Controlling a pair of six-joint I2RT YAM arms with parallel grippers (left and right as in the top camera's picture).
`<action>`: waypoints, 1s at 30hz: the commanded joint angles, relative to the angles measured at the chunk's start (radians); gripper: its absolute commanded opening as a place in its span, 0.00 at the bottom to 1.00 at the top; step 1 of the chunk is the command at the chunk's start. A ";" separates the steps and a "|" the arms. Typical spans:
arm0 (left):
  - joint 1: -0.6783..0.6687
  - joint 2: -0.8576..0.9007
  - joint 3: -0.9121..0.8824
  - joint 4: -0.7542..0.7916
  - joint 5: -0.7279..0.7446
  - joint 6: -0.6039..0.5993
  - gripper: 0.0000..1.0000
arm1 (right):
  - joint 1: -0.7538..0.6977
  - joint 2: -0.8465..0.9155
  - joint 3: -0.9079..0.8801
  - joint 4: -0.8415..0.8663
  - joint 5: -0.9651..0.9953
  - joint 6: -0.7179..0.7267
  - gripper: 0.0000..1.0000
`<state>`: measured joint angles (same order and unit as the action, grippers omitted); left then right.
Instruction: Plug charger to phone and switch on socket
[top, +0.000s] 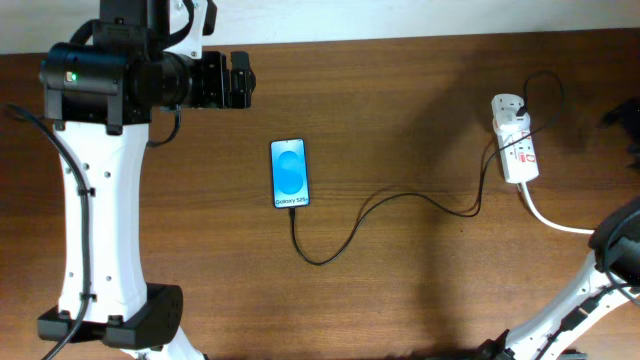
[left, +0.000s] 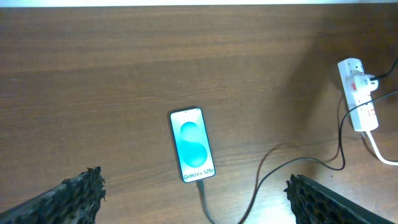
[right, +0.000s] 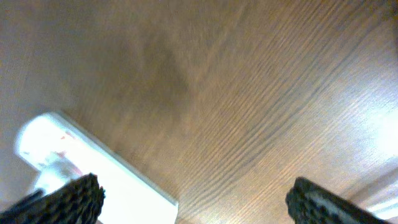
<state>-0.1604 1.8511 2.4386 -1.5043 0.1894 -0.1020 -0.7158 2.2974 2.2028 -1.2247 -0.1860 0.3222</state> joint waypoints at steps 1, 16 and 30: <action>0.006 -0.012 0.004 -0.001 -0.003 0.005 0.99 | -0.003 -0.022 0.264 -0.150 -0.063 -0.015 0.98; 0.006 -0.012 0.004 -0.001 -0.003 0.005 0.99 | 0.578 -0.643 0.741 -0.474 -0.222 -0.185 0.98; 0.006 -0.012 0.004 -0.001 -0.003 0.005 0.99 | 0.578 -0.924 0.260 -0.270 -0.060 -0.214 0.98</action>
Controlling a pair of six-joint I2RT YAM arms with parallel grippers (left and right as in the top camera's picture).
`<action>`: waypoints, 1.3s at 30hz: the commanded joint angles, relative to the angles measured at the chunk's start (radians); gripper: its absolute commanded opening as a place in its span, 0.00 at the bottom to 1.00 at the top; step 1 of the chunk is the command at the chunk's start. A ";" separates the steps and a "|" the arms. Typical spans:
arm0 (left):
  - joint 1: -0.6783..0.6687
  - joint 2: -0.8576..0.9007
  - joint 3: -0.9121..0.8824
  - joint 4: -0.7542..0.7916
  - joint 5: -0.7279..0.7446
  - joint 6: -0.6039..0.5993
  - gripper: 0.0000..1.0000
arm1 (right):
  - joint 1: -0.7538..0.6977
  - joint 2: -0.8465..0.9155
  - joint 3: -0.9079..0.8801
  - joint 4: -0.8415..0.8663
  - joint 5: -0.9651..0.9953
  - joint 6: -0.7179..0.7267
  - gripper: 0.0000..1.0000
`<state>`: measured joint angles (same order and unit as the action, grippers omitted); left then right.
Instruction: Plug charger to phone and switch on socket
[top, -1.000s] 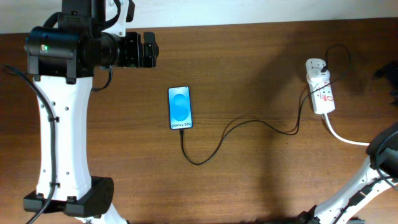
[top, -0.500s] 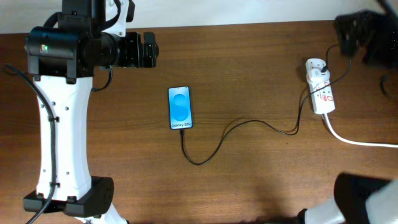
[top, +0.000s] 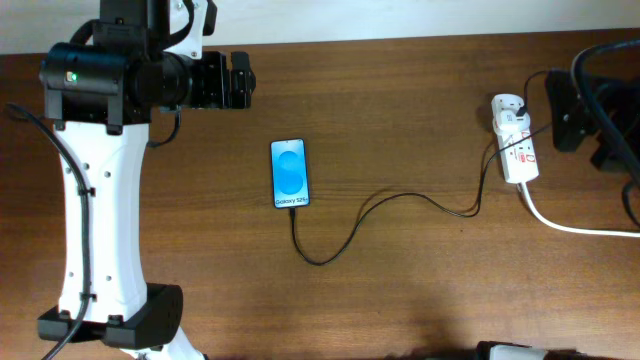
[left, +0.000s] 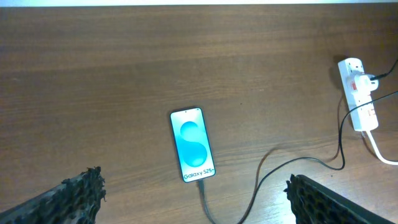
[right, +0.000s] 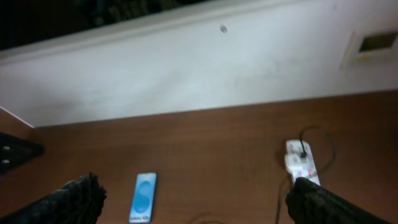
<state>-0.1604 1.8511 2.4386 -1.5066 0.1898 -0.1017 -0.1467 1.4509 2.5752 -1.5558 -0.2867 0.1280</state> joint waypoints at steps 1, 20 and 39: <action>0.006 -0.012 0.004 0.002 -0.004 0.005 0.99 | 0.009 -0.155 -0.263 0.159 0.040 -0.020 0.98; 0.006 -0.012 0.005 0.002 -0.004 0.005 0.99 | 0.164 -1.265 -2.415 1.610 0.232 -0.019 0.98; 0.006 -0.012 0.005 0.002 -0.004 0.005 0.99 | 0.164 -1.448 -2.570 1.483 0.220 -0.019 0.98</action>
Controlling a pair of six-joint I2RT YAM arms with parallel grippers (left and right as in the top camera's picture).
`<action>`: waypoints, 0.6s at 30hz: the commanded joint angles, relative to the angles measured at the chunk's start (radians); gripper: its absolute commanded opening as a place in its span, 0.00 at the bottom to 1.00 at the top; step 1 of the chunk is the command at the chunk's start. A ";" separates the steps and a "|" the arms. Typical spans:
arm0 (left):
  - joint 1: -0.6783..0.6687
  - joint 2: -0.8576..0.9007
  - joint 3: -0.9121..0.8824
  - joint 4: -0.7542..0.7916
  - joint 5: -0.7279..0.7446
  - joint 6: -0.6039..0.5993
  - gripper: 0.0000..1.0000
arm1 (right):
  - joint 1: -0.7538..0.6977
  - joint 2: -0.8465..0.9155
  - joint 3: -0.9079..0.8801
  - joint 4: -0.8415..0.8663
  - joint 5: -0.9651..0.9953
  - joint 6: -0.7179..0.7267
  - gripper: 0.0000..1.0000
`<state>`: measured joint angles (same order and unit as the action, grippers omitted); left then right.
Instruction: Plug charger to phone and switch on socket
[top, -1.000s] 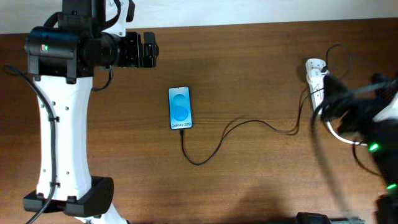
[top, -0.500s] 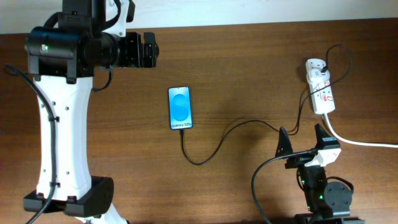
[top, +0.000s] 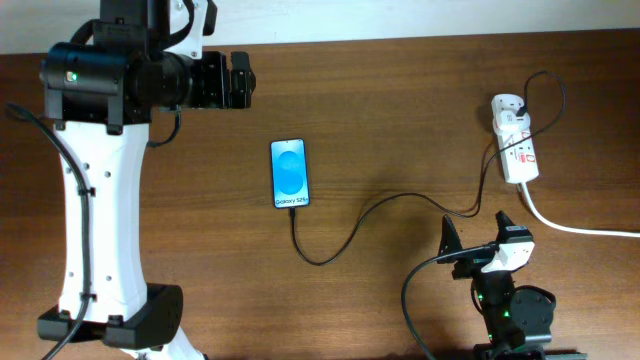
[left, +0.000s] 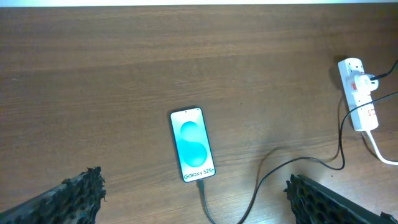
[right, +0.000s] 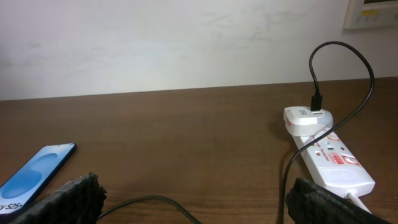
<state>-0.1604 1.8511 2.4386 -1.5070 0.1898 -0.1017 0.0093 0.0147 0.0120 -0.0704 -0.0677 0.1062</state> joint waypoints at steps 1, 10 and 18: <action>0.006 -0.012 0.004 0.002 -0.004 0.005 0.99 | 0.008 -0.011 -0.006 -0.002 0.002 0.003 0.98; 0.030 -0.143 -0.180 0.070 -0.039 0.010 0.99 | 0.008 -0.011 -0.006 -0.002 0.002 0.002 0.98; 0.039 -0.887 -1.322 0.813 -0.038 0.252 0.99 | 0.008 -0.011 -0.006 -0.002 0.002 0.003 0.98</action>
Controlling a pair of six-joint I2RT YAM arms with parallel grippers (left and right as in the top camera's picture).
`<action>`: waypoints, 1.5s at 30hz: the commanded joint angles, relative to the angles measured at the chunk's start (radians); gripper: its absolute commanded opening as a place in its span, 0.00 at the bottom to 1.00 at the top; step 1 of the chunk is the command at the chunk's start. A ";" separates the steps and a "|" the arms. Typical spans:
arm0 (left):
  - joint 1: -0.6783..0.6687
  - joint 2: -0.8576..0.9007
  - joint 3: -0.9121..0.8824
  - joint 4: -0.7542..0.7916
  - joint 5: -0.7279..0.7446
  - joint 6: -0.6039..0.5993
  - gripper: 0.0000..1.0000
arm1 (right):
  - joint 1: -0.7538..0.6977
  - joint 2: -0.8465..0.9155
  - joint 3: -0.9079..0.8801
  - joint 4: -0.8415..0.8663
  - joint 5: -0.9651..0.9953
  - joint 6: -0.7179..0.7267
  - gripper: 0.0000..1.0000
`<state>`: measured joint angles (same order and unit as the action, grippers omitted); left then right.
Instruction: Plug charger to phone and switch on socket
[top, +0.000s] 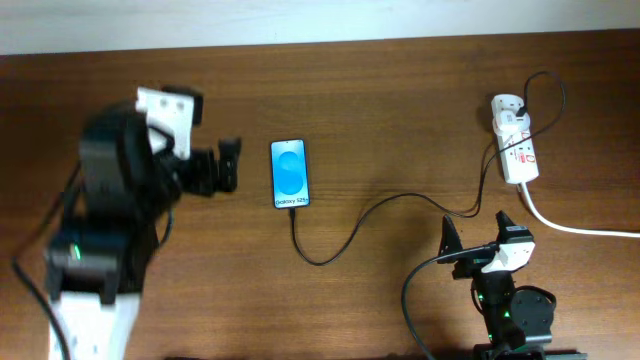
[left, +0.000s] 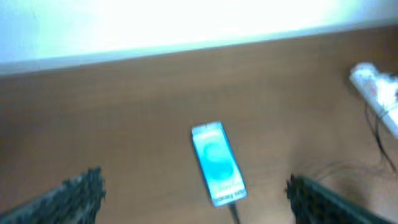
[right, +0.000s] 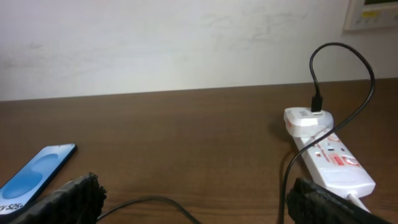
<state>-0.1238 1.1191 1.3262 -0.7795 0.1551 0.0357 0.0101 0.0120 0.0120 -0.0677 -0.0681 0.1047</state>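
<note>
The phone (top: 289, 173) lies face up with its blue screen lit, also seen as phone (left: 217, 163) and phone (right: 36, 172). A black cable (top: 400, 199) runs from its near end to a white charger plug (right: 307, 117) in the white power strip (top: 516, 140). The strip's switch state cannot be read. My left gripper (top: 226, 166) hangs open just left of the phone; its wrist view is blurred. My right gripper (top: 475, 230) stands open at the table's front right, apart from cable and strip.
The brown wooden table (top: 400, 80) ends at a white wall behind. The strip's white lead (top: 560, 222) runs off the right edge. The black cable loops across the middle of the table, close in front of my right gripper.
My left arm has left the table's far left edge and now sits lower and nearer, its gripper beside the phone's left side. The right arm, phone and cable are unchanged.
My right gripper was first close over the power strip, then beside it at the right edge, then at the front right of the table, where it stays. The left arm held still at the back left until now. The phone stayed plugged to the cable throughout.
</note>
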 joint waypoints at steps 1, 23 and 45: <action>0.002 -0.224 -0.296 0.125 -0.004 0.145 0.99 | 0.008 -0.009 -0.006 -0.005 0.002 0.004 0.98; 0.119 -1.114 -1.318 0.718 -0.077 0.311 0.99 | 0.008 -0.009 -0.006 -0.005 0.002 0.004 0.98; 0.117 -1.114 -1.318 0.704 -0.081 0.310 0.99 | 0.008 -0.009 -0.006 -0.005 0.002 0.004 0.98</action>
<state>-0.0105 0.0147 0.0151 -0.0727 0.0845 0.3340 0.0101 0.0109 0.0109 -0.0677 -0.0677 0.1059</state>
